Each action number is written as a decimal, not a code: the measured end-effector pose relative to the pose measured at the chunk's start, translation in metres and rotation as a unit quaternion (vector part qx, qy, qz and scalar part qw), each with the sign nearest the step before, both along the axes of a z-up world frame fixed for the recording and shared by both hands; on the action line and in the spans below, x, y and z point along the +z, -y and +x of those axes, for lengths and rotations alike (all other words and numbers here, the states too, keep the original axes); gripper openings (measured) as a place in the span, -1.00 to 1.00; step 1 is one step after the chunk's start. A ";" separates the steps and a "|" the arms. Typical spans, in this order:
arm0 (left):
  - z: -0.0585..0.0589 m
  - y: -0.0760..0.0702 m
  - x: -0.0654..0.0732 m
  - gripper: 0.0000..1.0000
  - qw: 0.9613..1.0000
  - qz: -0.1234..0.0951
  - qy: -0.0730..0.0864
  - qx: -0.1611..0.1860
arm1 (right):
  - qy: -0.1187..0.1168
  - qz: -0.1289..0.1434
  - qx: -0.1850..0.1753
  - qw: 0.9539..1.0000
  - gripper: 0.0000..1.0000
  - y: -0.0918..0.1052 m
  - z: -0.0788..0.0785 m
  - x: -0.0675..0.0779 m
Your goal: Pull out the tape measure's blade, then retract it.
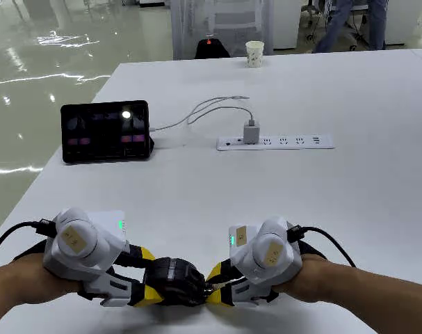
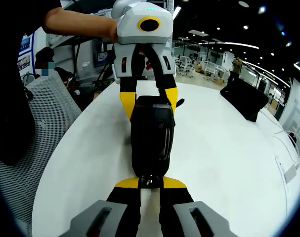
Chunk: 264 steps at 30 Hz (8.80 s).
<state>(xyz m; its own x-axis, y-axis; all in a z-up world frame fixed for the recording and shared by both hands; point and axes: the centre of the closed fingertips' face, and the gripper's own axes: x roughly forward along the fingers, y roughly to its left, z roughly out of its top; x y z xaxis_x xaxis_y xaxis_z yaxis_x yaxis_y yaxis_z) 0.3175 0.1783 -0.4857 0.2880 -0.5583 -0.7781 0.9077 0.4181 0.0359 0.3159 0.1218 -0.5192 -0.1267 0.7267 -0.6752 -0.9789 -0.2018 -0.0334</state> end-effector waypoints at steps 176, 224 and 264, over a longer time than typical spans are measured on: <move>-0.002 0.001 0.000 -0.52 1.000 0.020 -0.014 -0.005 | 0.029 -0.097 -0.055 0.993 -0.82 0.215 0.032 0.002; -0.002 -0.003 -0.002 -0.50 0.997 0.072 -0.026 0.004 | 0.032 -0.140 -0.056 0.988 -0.75 0.217 0.033 -0.002; -0.033 -0.001 0.013 0.09 0.991 -0.025 -0.020 0.129 | 0.017 -0.088 -0.167 0.982 -0.14 0.224 0.019 0.027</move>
